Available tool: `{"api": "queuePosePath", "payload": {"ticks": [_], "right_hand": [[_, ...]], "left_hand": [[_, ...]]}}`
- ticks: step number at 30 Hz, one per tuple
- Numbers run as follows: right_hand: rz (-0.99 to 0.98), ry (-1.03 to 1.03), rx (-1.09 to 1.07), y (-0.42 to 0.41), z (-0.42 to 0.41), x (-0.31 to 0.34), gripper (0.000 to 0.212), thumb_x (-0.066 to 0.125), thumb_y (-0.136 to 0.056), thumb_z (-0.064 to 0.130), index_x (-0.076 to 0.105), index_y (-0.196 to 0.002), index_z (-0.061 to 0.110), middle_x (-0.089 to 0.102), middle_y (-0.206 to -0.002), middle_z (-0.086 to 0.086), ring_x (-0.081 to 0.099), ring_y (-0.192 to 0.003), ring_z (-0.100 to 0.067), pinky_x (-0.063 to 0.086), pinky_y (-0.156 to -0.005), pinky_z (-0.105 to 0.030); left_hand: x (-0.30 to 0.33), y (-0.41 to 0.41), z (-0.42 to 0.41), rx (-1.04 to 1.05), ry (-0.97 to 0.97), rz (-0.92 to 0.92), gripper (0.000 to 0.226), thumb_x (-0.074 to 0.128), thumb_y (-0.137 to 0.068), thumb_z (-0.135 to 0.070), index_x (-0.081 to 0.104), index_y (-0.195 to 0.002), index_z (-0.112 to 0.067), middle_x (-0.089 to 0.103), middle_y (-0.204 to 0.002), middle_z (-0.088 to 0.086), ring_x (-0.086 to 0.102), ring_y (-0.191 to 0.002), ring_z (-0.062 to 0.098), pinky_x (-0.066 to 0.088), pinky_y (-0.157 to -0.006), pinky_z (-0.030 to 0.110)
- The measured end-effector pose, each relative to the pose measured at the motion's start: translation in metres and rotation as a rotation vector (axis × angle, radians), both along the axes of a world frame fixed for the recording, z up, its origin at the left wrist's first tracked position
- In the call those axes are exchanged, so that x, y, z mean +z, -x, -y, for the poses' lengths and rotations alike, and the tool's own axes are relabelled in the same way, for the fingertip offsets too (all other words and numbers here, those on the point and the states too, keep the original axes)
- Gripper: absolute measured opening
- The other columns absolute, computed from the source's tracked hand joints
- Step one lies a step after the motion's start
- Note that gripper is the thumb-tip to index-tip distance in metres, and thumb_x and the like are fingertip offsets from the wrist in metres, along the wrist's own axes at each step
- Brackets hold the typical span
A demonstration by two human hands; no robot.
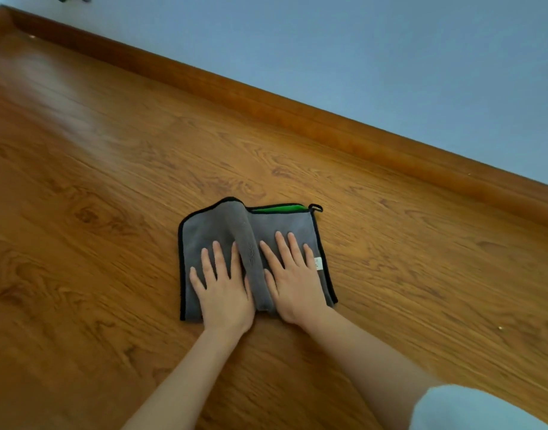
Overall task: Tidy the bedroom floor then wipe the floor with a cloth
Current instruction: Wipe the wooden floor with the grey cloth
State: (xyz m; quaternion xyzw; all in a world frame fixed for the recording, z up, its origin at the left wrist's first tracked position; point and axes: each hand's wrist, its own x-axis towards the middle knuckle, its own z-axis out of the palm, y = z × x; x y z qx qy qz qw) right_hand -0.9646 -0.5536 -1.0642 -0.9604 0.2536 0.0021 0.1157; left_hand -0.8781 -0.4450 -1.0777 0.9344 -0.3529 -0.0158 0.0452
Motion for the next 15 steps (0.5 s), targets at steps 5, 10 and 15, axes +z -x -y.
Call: {"api": "queuePosePath", "payload": {"ticks": [5, 10, 15], "right_hand": [[0.050, 0.080, -0.098, 0.050, -0.016, -0.006, 0.050, 0.028, -0.096, 0.039, 0.037, -0.143, 0.025, 0.039, -0.148, -0.007, 0.031, -0.138, -0.029, 0.016, -0.109, -0.046], [0.051, 0.074, -0.217, 0.092, -0.031, -0.008, 0.048, 0.023, -0.098, 0.038, 0.036, -0.143, 0.027, 0.039, -0.148, -0.005, 0.026, -0.140, -0.025, 0.017, -0.108, -0.043], [0.019, 0.089, -0.280, 0.143, -0.041, -0.009, 0.051, 0.008, -0.099, 0.039, 0.037, -0.140, 0.027, 0.037, -0.149, -0.004, 0.014, -0.143, -0.021, 0.012, -0.109, -0.039]], "left_hand": [[-0.006, 0.036, -0.009, -0.139, 0.021, 0.027, 0.065, 0.032, -0.086, -0.045, 0.031, -0.142, -0.013, 0.037, -0.145, 0.022, 0.035, -0.133, 0.042, 0.020, -0.103, 0.058], [-0.009, 0.073, -0.012, -0.184, 0.036, -0.021, 0.064, 0.009, -0.095, -0.051, 0.032, -0.141, -0.013, 0.039, -0.145, 0.021, 0.028, -0.135, 0.039, 0.012, -0.108, 0.054], [-0.009, 0.115, -0.016, -0.249, 0.124, -0.064, 0.066, 0.001, -0.095, -0.053, 0.009, -0.150, -0.018, 0.021, -0.153, 0.015, 0.000, -0.145, 0.030, 0.008, -0.110, 0.053]]}}
